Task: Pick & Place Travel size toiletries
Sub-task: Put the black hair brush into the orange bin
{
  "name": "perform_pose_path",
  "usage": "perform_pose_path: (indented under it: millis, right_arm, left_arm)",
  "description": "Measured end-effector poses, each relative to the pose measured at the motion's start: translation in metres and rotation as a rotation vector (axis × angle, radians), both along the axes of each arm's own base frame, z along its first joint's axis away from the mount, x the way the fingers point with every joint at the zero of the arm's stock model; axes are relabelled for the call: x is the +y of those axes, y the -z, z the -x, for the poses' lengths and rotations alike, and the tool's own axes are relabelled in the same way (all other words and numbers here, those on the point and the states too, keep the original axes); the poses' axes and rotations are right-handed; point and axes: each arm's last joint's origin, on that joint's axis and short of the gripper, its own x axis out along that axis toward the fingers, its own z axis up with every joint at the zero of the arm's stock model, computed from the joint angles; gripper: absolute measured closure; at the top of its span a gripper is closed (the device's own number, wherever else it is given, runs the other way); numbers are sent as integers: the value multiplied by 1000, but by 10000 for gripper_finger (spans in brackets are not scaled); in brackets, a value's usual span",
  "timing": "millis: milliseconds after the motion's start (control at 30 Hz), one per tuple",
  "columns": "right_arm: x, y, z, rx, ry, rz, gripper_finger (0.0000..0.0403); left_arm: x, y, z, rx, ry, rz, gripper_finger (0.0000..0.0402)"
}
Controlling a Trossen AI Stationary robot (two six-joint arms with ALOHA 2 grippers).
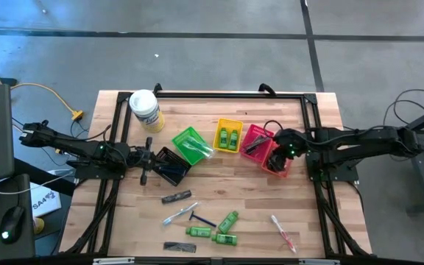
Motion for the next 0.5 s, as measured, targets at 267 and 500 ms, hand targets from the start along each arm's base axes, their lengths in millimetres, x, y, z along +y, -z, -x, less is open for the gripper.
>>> perform_pose_path:
  millis: [267, 500]
  right_arm:
    - [0, -6, -7, -94, -33, 22, 224]
    - [0, -6, -8, -102, -40, 0, 224]
  left_arm:
    - [0, 0, 0, 0, 0, 3, 401]
    - [0, 0, 0, 0, -4, -8, 401]
